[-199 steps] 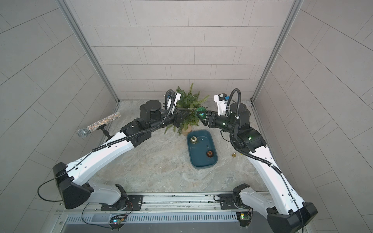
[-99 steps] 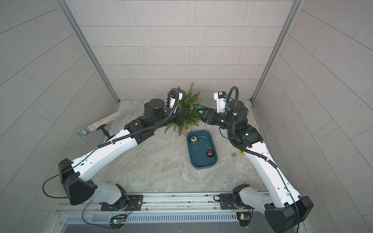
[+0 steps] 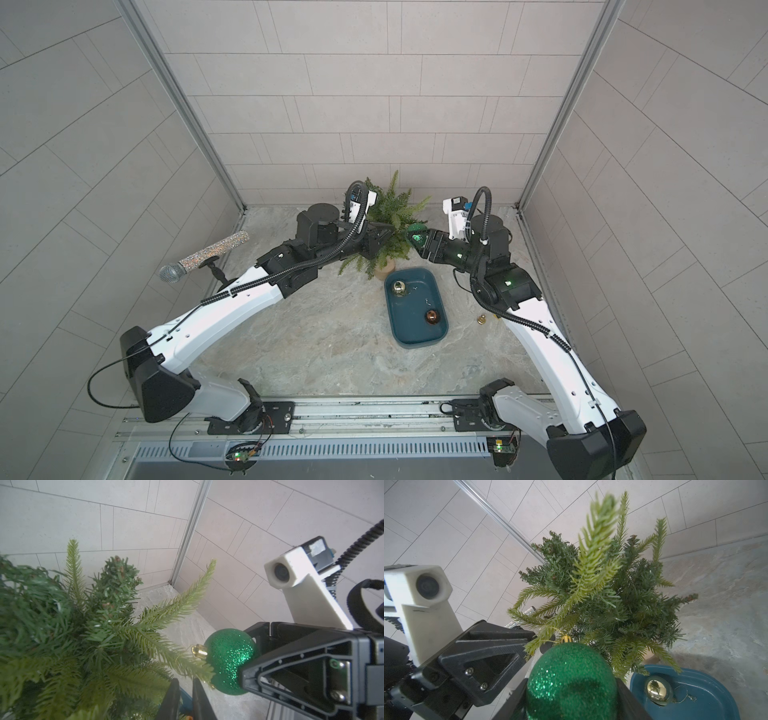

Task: Decorate the small christmas tree with ornaments
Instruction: Hang an ornament on the christmas tree.

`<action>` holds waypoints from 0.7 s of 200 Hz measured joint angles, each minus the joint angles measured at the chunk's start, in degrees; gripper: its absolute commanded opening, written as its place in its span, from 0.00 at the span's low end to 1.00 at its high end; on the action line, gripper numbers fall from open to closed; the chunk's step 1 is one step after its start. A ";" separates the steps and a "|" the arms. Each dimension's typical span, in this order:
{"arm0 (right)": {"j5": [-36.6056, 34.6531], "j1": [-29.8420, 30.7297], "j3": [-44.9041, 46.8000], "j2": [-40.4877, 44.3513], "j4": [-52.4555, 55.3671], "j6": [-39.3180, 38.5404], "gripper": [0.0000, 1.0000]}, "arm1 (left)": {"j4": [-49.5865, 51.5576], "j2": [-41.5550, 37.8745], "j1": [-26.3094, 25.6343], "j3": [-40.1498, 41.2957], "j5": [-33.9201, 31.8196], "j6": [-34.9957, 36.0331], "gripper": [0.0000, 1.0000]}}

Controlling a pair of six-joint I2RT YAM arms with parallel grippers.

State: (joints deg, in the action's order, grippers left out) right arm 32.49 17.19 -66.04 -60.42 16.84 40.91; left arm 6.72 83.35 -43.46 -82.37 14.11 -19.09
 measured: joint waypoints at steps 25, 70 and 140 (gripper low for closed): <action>0.17 -0.02 1.11 0.26 -0.98 0.92 0.56 | -0.28 -0.44 0.00 0.33 0.00 -0.48 0.42; 0.70 -0.26 2.01 0.26 -3.80 2.58 0.56 | -0.68 -0.81 0.02 0.74 -0.28 -1.22 0.64; 1.77 -0.28 3.72 0.31 -6.32 4.22 0.56 | 0.94 -0.37 0.00 -0.07 -4.15 -0.61 0.65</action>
State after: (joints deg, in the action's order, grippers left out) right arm 34.26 16.91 -62.33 -60.12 10.52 45.12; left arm 7.66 82.98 -43.46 -82.43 9.96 -19.70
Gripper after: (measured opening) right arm 0.597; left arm 0.650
